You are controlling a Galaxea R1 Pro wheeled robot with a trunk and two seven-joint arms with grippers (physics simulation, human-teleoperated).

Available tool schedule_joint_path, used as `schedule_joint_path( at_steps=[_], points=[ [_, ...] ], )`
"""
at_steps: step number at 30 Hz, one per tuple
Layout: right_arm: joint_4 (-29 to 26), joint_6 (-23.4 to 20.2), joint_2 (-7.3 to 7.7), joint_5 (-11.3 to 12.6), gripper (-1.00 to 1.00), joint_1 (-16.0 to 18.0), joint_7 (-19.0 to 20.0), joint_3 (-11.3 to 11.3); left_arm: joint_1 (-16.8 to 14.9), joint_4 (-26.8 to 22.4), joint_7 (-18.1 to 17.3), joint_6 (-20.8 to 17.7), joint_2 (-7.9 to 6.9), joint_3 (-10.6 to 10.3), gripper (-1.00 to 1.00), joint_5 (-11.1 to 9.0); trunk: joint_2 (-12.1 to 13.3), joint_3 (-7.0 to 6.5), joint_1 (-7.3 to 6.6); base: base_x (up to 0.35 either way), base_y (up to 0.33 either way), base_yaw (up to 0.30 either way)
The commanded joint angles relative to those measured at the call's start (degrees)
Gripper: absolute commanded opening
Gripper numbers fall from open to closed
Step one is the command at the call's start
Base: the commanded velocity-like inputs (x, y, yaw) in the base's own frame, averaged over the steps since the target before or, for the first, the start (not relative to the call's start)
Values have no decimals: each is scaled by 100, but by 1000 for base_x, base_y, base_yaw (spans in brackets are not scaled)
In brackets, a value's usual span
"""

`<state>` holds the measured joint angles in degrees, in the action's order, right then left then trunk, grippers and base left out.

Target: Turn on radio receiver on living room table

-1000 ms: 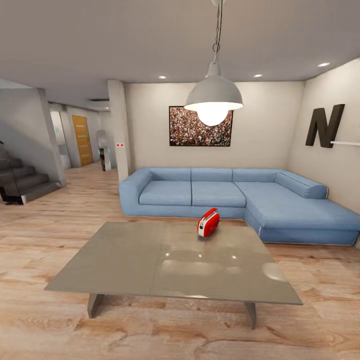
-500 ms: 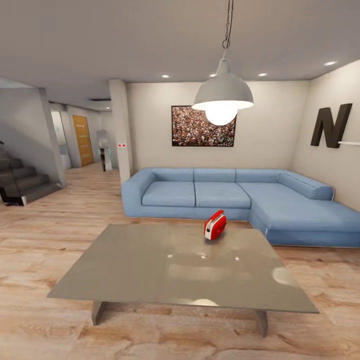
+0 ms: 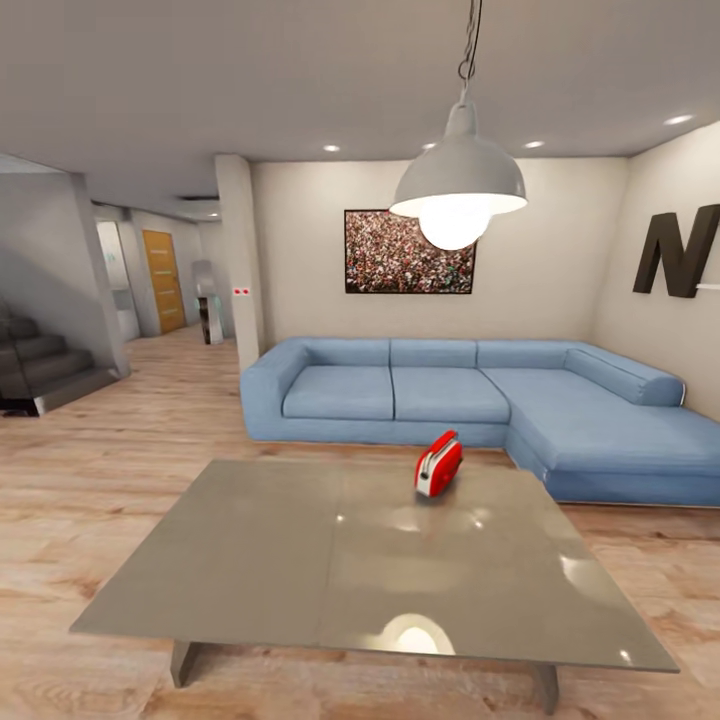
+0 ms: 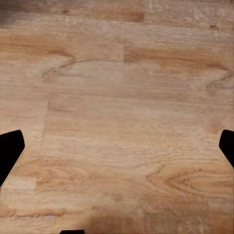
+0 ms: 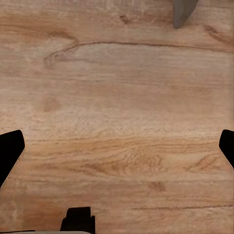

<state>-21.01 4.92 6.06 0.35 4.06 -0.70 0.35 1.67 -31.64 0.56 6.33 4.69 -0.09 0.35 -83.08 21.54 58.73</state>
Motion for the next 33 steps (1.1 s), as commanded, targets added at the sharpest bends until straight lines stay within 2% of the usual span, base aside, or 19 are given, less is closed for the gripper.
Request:
schedule_joint_path(
  at_steps=[1, 7, 16, 33],
  points=[
    [0, 0, 0, 0, 100, -1, 0, 0, 0, 0, 9, 0, -1, 0, 100, 0, 0, 0, 0, 327, 0, 0],
    [0, 0, 0, 0, 100, -1, 0, 0, 0, 0, 173, 0, 5, 0, 100, 0, 0, 0, 0, 328, 0, 0],
    [0, 0, 0, 0, 100, 0, 0, 0, 0, 0, 189, 6, 6, -1, 100, -5, 0, 0, 0, 317, -55, 0],
    [0, 0, 0, 0, 100, -1, 0, 0, 0, 0, 186, 9, 6, -9, 100, -9, 0, 0, 0, 24, -14, 99]
  ],
)
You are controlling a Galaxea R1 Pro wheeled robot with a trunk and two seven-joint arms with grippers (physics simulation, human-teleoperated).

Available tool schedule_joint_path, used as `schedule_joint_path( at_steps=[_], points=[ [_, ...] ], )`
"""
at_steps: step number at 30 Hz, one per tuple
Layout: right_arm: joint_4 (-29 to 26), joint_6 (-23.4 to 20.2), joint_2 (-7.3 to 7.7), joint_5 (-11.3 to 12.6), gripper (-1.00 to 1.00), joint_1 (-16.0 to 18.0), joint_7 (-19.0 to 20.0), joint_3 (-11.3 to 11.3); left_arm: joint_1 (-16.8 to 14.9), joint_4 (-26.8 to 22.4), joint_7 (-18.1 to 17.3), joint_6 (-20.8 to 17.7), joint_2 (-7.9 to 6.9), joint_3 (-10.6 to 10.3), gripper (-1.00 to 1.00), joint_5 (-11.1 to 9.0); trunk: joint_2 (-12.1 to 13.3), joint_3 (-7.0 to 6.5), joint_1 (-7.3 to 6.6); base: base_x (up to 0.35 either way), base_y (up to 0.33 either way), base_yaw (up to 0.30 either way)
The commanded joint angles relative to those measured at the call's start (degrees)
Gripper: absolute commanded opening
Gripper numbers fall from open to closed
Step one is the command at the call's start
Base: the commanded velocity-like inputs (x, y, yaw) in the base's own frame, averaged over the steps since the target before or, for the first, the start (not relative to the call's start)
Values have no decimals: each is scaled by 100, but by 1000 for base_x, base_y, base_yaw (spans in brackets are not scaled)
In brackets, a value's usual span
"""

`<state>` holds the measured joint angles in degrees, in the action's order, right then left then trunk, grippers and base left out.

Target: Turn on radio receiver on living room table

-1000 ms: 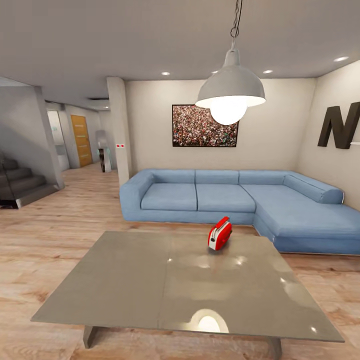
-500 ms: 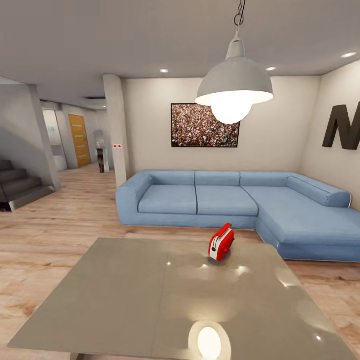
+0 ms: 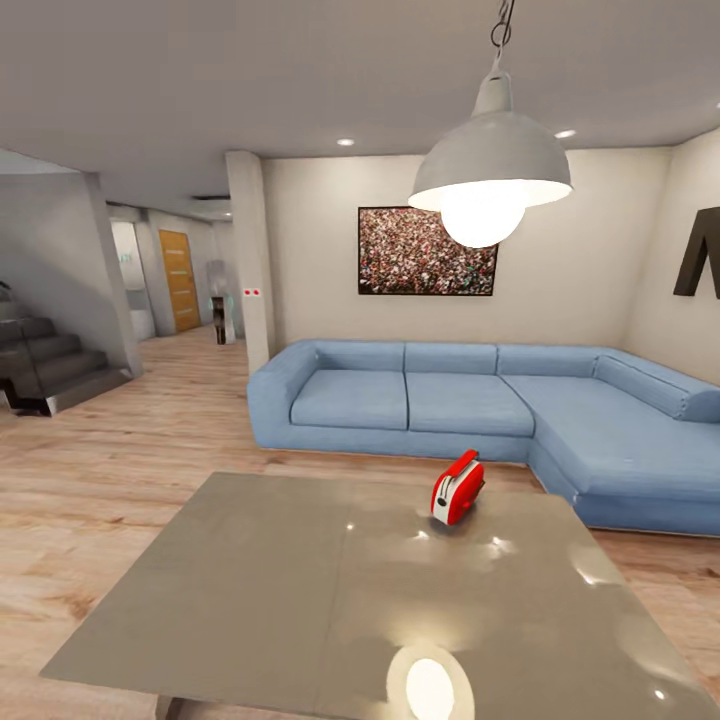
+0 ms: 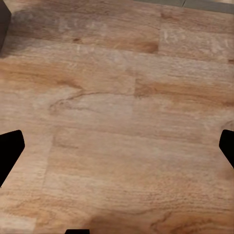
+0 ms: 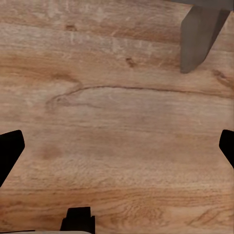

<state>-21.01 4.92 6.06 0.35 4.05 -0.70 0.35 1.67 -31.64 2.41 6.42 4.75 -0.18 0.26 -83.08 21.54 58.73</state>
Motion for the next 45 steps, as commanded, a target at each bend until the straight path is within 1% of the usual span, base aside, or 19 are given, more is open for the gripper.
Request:
schedule_joint_path(
  at_steps=[1, 8, 26, 45],
  points=[
    [0, 0, 0, 0, 100, 0, 0, 0, 0, 0, 2, 0, 0, 0, 100, 0, 0, 0, 0, 0, -72, 7],
    [0, 0, 0, 0, 100, 0, 0, 0, 0, 0, 2, 0, 0, 0, 100, 0, 0, 0, 0, 0, -72, 2],
    [0, -1, 0, 0, 100, 0, 0, 0, 0, 0, 5, 0, 0, 0, 100, 0, 0, 0, 0, 0, -3, -7],
    [0, 0, 0, 0, 100, 0, 0, 0, 0, 0, 0, 1, 0, 0, 100, 0, 0, 0, 0, 0, 5, -258]
  ],
)
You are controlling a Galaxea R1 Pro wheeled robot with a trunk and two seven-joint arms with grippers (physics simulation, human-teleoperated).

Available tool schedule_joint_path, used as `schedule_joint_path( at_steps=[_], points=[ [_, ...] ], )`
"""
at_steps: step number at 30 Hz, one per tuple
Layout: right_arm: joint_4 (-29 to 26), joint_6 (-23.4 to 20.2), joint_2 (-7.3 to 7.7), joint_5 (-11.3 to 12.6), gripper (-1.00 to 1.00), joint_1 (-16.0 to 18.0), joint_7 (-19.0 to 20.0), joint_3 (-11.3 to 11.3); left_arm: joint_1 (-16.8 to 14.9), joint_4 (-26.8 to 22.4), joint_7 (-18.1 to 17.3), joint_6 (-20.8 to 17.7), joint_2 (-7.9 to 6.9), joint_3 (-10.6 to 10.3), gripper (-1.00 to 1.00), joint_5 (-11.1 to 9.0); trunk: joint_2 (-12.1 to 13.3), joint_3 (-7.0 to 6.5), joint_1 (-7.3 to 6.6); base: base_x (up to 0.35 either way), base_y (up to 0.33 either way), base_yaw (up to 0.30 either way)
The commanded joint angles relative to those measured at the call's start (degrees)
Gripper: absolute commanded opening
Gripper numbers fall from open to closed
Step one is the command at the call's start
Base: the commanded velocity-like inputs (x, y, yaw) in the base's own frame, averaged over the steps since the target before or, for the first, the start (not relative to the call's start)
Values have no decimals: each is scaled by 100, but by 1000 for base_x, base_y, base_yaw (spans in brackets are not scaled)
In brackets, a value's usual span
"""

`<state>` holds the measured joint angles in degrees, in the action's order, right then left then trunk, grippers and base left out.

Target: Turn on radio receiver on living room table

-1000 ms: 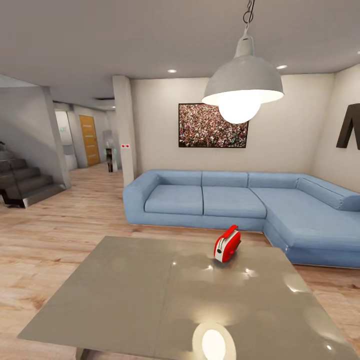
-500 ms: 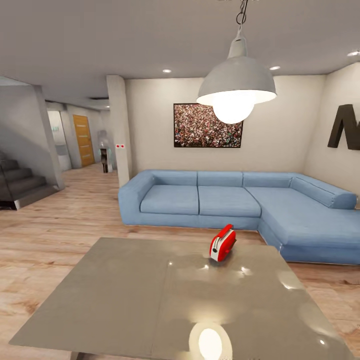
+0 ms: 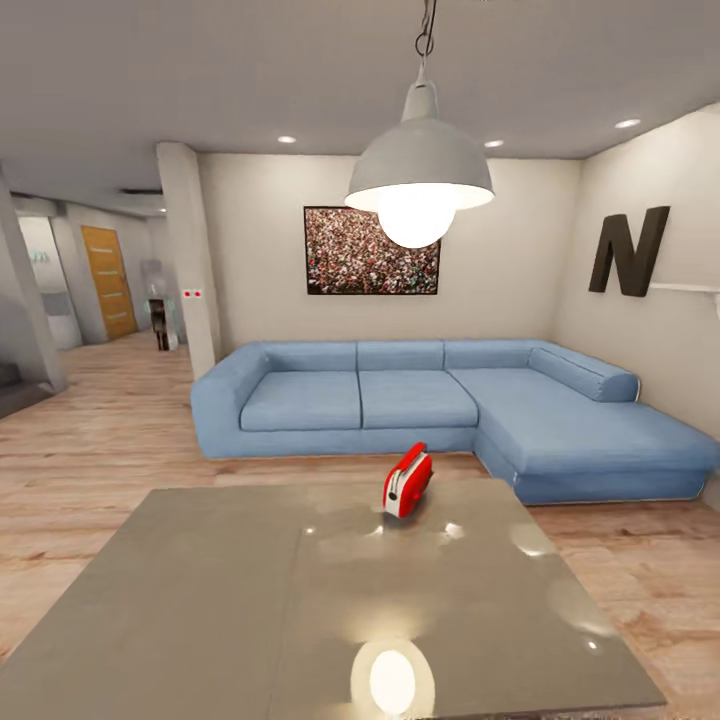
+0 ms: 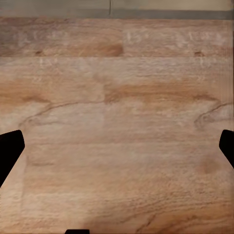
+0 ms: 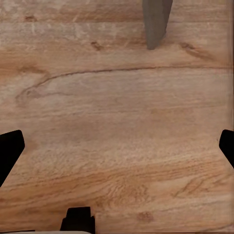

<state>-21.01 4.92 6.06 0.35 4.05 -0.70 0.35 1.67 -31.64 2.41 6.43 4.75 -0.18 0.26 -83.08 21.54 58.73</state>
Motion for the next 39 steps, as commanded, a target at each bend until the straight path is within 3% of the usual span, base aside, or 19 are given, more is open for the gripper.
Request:
schedule_joint_path(
  at_steps=[1, 15, 31, 39],
  points=[
    [0, 0, 0, 0, 100, 2, 0, 0, 0, 0, 2, 0, 0, 0, 100, 0, 0, 0, 0, 0, 135, -135],
    [0, 0, 0, 0, 100, 0, 0, 0, 0, 0, 2, 4, 0, 0, 100, 0, 0, 0, 0, 0, 212, -19],
    [0, -1, 0, 0, 100, 0, 0, 0, 0, 0, 7, 6, 0, 0, 100, 0, 0, 0, 0, 1, -6, 138],
    [0, 0, 0, 0, 100, 2, 0, 0, 0, 0, 18, -1, 0, 0, 100, 0, 0, 0, 0, 156, -226, 2]
  ],
)
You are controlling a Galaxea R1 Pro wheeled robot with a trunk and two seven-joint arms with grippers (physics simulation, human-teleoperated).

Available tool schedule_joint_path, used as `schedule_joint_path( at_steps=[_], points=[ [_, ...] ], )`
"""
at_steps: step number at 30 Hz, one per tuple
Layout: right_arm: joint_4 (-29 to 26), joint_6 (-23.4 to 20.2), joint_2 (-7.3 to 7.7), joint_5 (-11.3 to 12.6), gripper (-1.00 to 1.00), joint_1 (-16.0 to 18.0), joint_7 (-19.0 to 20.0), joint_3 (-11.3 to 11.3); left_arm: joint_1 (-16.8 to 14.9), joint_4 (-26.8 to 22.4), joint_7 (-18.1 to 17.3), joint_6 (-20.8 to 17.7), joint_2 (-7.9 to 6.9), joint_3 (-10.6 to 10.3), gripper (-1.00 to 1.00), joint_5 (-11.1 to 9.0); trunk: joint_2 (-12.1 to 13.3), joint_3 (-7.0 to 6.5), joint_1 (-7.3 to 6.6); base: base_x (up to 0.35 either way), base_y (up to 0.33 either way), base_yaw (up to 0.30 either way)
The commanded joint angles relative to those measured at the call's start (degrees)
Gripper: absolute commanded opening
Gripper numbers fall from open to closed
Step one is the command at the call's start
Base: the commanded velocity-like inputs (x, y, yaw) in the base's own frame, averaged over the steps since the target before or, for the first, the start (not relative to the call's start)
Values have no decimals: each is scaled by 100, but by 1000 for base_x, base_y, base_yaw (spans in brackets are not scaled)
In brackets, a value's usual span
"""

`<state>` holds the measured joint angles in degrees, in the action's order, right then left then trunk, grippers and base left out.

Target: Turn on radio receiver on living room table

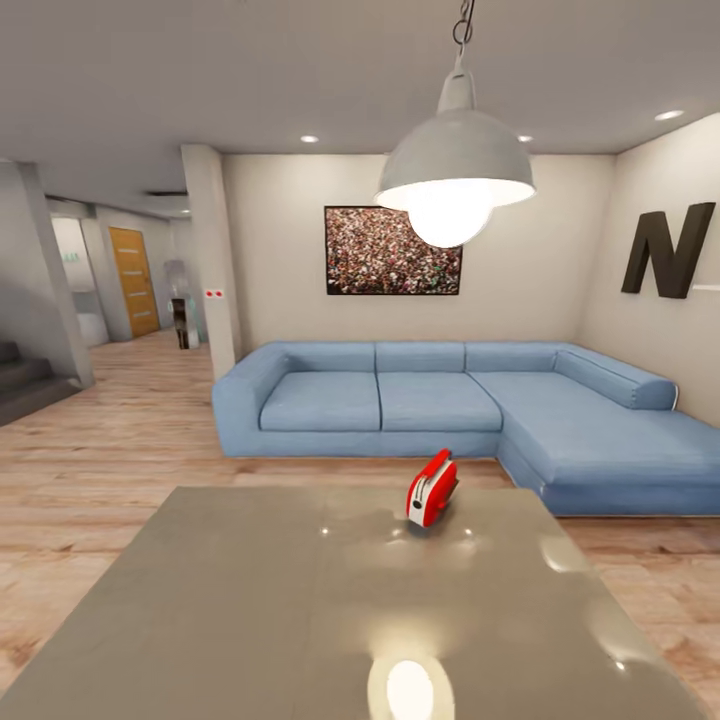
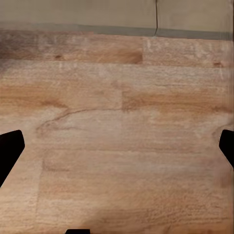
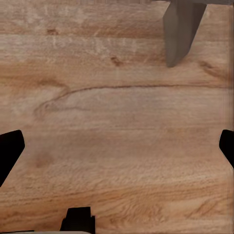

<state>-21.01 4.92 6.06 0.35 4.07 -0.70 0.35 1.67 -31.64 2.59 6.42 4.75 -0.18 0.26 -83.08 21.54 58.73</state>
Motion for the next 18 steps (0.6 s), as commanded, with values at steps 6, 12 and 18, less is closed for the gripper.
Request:
schedule_joint_path(
  at_steps=[6, 12, 18],
  points=[
    [0, 0, 0, 0, 100, -1, 0, 0, 0, 0, 5, 0, -1, 0, 100, 0, 0, 0, 0, 68, -78, 0],
    [0, 0, 0, 0, 100, -2, 0, 0, 0, 0, 5, 0, 0, 0, 100, 0, 0, 0, 0, 57, -15, 0],
    [0, 0, 0, 0, 100, -2, 0, -4, 0, 0, 5, 0, 0, 2, 100, 0, 0, 0, 0, 231, -76, 0]
  ],
)
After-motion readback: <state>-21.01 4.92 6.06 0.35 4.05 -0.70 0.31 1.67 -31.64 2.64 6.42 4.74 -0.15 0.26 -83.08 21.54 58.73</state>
